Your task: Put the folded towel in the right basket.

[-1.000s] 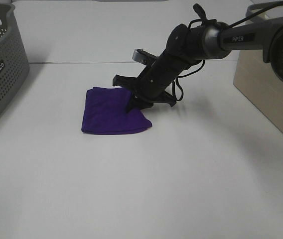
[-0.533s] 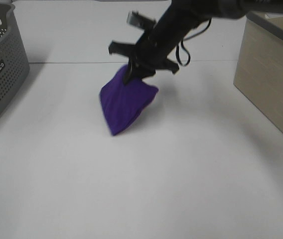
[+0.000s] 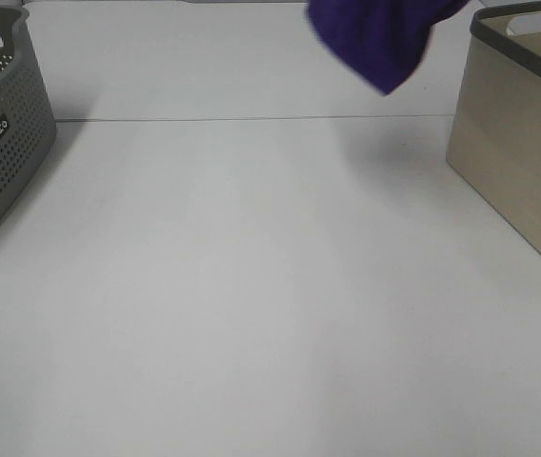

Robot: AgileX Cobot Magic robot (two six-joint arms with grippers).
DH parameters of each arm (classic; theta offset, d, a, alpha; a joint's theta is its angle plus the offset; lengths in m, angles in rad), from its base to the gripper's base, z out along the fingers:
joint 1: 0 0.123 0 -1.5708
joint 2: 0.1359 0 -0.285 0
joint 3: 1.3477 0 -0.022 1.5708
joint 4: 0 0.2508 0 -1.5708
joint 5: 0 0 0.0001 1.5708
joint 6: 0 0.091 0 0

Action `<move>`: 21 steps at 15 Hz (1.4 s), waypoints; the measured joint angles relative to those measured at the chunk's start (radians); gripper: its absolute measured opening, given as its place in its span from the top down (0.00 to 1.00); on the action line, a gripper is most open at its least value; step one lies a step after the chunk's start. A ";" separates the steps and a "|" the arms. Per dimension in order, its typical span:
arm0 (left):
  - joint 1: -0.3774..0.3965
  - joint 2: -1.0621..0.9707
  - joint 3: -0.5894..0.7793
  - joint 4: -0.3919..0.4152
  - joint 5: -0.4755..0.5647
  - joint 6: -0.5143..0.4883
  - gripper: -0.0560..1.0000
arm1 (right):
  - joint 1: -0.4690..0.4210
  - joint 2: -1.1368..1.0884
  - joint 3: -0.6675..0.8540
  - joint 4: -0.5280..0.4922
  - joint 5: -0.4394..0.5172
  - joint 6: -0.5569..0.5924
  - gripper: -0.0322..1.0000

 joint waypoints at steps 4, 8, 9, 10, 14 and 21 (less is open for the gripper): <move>0.000 0.000 0.000 0.000 0.000 0.000 0.01 | -0.319 -0.047 -0.019 -0.024 0.026 0.000 0.94; 0.000 0.000 0.000 0.000 0.000 0.000 0.01 | -0.503 -0.012 -0.019 -0.078 0.028 0.000 0.94; 0.000 0.000 0.000 0.000 0.000 0.000 0.01 | -0.514 0.008 -0.019 -0.087 0.028 0.001 0.94; 0.000 0.000 0.000 0.000 0.000 0.000 0.01 | -0.515 0.025 -0.019 -0.089 0.030 0.005 0.94; 0.000 0.000 0.000 0.000 0.000 0.001 0.01 | -0.515 0.063 -0.019 -0.082 0.035 0.028 0.69; 0.000 0.000 0.000 0.000 0.000 0.001 0.01 | -0.514 0.082 -0.019 -0.088 0.035 0.026 0.02</move>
